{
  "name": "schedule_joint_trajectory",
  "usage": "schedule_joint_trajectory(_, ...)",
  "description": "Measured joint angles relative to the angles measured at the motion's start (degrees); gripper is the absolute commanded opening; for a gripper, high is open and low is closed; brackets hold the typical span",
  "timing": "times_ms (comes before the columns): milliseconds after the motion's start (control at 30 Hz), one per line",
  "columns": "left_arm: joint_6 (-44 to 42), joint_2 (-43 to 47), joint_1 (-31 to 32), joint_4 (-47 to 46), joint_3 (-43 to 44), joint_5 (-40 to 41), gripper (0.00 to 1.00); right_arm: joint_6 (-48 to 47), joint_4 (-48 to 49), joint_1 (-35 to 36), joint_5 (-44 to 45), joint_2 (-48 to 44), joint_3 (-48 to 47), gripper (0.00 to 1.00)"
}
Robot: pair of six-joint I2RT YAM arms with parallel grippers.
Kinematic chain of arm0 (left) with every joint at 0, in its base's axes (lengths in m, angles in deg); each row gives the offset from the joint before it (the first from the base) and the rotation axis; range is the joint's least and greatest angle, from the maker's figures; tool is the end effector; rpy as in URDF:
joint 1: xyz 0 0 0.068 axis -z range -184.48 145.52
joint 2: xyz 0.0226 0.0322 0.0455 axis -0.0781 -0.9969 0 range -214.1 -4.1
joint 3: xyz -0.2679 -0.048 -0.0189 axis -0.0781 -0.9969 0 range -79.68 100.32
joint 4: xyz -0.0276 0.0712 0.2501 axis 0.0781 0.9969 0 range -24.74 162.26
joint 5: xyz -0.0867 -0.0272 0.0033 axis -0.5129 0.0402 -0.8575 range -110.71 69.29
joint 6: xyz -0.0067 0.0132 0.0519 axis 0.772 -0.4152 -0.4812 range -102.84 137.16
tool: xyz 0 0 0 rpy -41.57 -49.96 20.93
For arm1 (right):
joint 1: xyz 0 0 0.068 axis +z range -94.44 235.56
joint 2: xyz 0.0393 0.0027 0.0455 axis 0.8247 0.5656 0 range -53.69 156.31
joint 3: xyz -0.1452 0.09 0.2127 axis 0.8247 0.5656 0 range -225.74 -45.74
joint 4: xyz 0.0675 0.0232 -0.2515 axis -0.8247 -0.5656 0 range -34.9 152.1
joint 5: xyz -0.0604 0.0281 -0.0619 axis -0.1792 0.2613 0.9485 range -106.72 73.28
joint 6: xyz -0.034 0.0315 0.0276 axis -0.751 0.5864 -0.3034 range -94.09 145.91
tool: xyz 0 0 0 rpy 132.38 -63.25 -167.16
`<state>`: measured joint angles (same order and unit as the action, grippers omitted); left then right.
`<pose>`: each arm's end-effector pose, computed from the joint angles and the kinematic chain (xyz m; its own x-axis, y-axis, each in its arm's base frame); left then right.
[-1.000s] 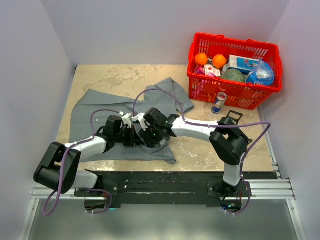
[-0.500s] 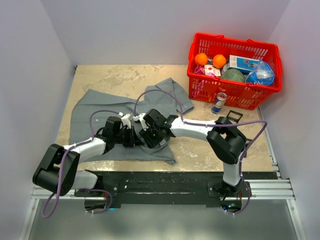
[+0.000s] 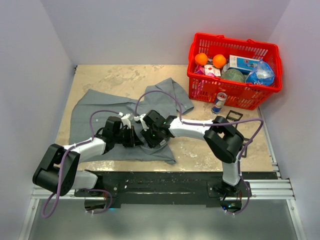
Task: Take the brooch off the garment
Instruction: Remove the brooch from the clothes.
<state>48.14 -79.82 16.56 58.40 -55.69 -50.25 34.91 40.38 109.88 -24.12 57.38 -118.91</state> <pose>0.2067 -0.0983 0.1400 -0.8932 -0.1362 -0.4286 0.2085 0.7190 -0.6630 0.2298 0.3279 0.1624 -0.6289 -0.6100 -0.4821 -0.7545 0.6286 0.1889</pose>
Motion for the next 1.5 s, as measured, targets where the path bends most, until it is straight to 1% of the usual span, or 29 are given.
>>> schedule_joint_trajectory(200, 0.0, 0.1, 0.0, -0.1, -0.1, 0.0, 0.0, 2.2, -0.1, 0.0, 1.9, 0.4, -0.5, 0.29)
schedule_joint_trajectory(300, 0.0, 0.6, 0.0, -0.4, -0.5, 0.0, 0.0, 3.0, 0.0, 0.0, 2.3, 0.7, -0.9, 0.26)
schedule_joint_trajectory(333, 0.0, 0.7, 0.0, -0.5, -0.6, 0.0, 0.0, 3.2, 0.1, -0.1, 2.4, 0.9, -0.9, 0.2)
schedule_joint_trajectory(400, 0.0, 0.9, 0.0, -0.8, -0.9, 0.0, 0.0, 3.5, 0.2, -0.1, 2.9, 1.0, -1.1, 0.14)
schedule_joint_trajectory(433, 0.0, 1.0, 0.1, -0.9, -1.1, 0.0, 0.0, 3.6, 0.3, -0.1, 3.1, 1.1, -1.1, 0.09)
schedule_joint_trajectory(500, 0.0, 1.1, 0.2, -1.1, -1.4, 0.0, 0.0, 3.6, 0.4, -0.2, 3.4, 1.2, -1.1, 0.05)
schedule_joint_trajectory(533, 0.0, 1.2, 0.2, -1.3, -1.5, 0.0, 0.0, 3.4, 0.5, -0.3, 3.4, 1.2, -1.1, 0.0)
schedule_joint_trajectory(667, 0.2, 1.5, 0.4, -1.6, -1.8, 0.0, 0.0, 0.7, 1.0, -1.2, 2.3, 1.2, -1.1, 0.0)
schedule_joint_trajectory(900, 1.4, 1.0, 0.8, -4.5, -2.1, 0.2, 0.0, -9.3, 0.7, -6.1, -3.5, -0.3, 0.1, 0.0)
schedule_joint_trajectory(1133, 1.4, -0.2, 1.6, -6.0, -2.1, -1.6, 0.0, -18.6, 1.9, -6.6, -8.3, -7.9, 5.0, 0.0)
schedule_joint_trajectory(1267, 1.4, -0.4, 2.0, -7.0, -2.0, -2.6, 0.0, -20.5, 3.6, -7.3, -11.5, -10.6, 6.1, 0.0)
schedule_joint_trajectory(1500, 0.9, -0.5, 2.0, -8.2, -1.9, -3.5, 0.0, -21.6, 4.5, -8.1, -15.8, -11.0, 6.1, 0.0)
